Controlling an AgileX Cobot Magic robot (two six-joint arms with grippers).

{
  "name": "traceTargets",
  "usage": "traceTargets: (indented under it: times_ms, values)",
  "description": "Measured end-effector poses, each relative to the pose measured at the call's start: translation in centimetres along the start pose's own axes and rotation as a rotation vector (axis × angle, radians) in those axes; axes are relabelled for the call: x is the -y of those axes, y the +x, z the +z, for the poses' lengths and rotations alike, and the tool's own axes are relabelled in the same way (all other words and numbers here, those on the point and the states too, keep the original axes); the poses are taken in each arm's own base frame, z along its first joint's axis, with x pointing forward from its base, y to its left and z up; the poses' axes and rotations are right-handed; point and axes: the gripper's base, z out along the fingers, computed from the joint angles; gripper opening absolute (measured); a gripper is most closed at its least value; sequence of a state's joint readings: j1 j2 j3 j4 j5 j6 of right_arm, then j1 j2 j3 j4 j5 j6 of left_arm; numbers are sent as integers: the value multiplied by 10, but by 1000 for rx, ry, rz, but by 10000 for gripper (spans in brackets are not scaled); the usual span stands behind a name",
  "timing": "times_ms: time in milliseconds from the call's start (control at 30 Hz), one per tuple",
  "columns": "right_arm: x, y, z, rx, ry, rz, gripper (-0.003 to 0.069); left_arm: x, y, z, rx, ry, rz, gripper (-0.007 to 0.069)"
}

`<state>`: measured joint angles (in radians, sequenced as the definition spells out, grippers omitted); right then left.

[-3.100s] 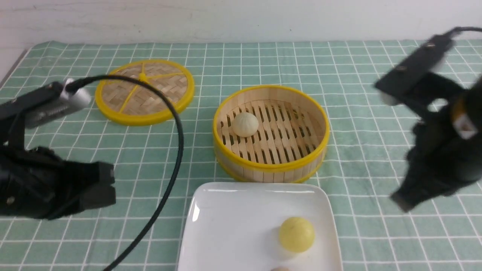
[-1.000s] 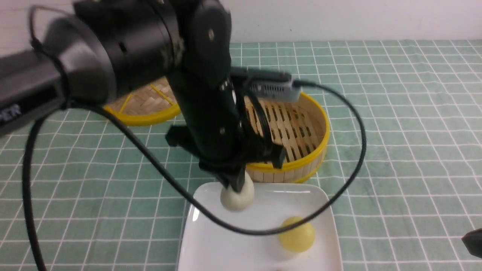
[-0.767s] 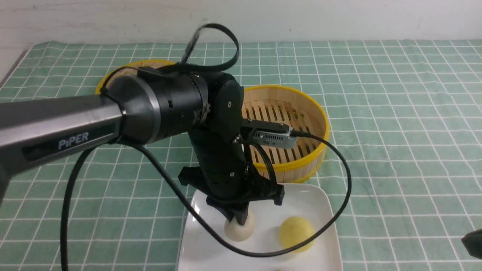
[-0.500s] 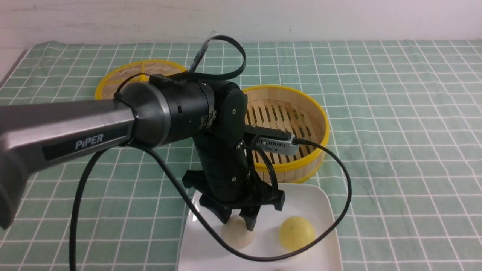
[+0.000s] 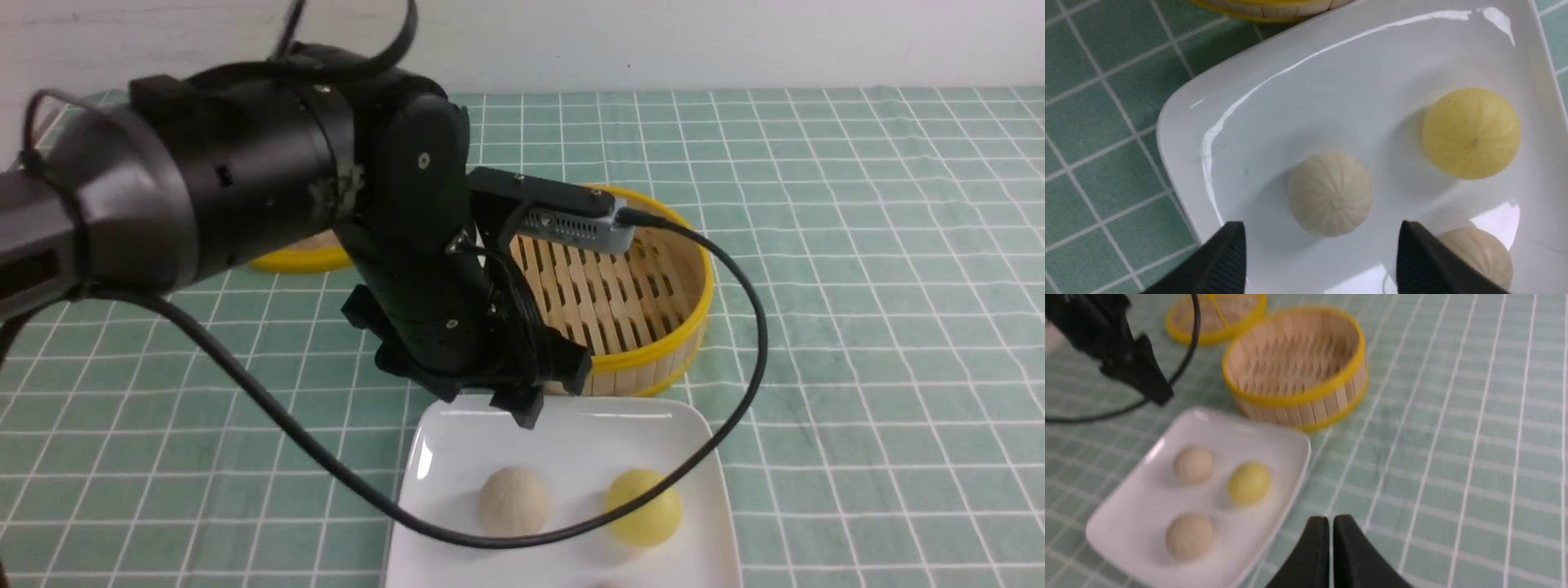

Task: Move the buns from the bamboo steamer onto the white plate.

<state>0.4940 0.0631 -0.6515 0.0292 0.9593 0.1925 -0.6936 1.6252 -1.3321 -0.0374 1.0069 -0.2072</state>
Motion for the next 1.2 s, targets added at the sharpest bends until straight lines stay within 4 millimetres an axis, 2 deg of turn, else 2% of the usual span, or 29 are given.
traceTargets:
  times_ms: [100,267,333,433,1033,1133,1200]
  values:
    - [2,3,17,134,-14,-21,17,-1,2,-4,-8,-4,2,341]
    - [5,10,48,225,-27,-34,-15,-2,3,-4,-22,-25,16,73]
    - [5,10,52,231,-27,-34,-15,-4,3,-4,-20,-45,29,27]
    - [5,9,54,241,-29,-34,-15,-7,2,-4,-13,-79,50,1]
    - [5,9,55,251,-30,-37,-6,-8,2,-4,-14,-88,56,1]
    - [7,17,59,236,-25,-39,-6,-8,2,-4,-15,-89,56,1]
    - [12,32,65,211,11,-46,-5,-9,2,-4,-14,-93,58,1]
